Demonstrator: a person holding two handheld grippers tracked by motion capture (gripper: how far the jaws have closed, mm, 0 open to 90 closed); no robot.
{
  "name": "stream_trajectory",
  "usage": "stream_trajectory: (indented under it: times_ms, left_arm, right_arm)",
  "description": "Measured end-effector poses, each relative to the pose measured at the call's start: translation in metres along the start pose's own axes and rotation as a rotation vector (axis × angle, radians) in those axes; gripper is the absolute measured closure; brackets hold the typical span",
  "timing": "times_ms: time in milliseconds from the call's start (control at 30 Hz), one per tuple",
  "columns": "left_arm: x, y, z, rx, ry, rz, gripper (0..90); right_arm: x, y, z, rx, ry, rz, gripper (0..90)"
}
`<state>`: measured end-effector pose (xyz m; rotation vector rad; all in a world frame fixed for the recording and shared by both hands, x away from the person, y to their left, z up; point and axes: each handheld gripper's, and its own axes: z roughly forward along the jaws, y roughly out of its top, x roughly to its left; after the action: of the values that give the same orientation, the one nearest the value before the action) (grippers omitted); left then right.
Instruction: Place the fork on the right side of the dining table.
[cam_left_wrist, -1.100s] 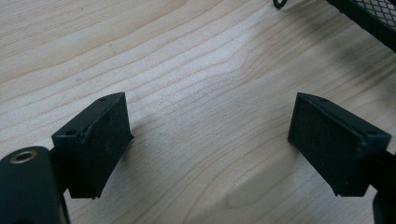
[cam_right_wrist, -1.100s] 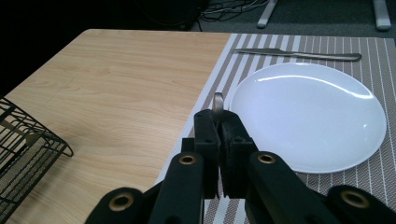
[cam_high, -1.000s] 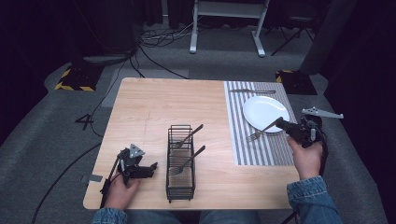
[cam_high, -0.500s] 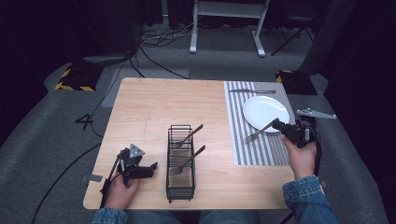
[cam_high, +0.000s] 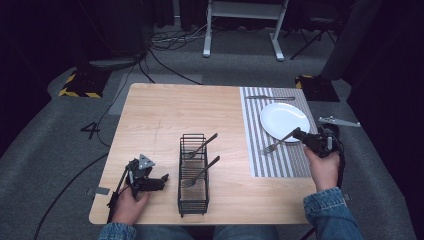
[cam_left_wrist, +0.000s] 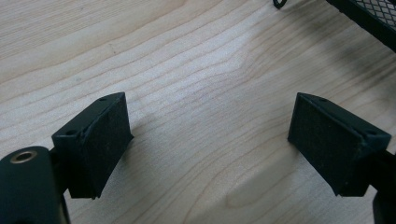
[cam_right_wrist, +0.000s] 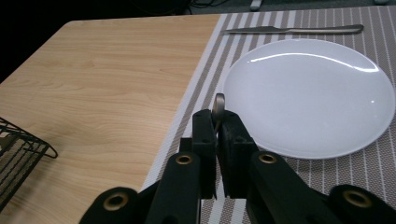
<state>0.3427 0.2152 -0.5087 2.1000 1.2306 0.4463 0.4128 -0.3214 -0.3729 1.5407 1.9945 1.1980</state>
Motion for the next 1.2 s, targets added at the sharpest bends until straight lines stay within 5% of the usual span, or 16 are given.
stream_trajectory:
  times_ms: [433,767,1200]
  left_arm:
    - [0.0,0.0,0.0,0.001,0.001,0.002,13.0]
    - [0.0,0.0,0.0,0.001,-0.001,0.001,13.1]
    - [0.0,0.0,0.0,0.001,-0.001,0.001,13.0]
  right_arm:
    - [-0.019,0.006,0.014,0.079,-0.077,-0.013,67.2]
    - [-0.028,0.003,0.017,0.096,-0.086,0.014,54.5]
    - [-0.049,-0.012,0.021,0.128,-0.096,0.063,49.2]
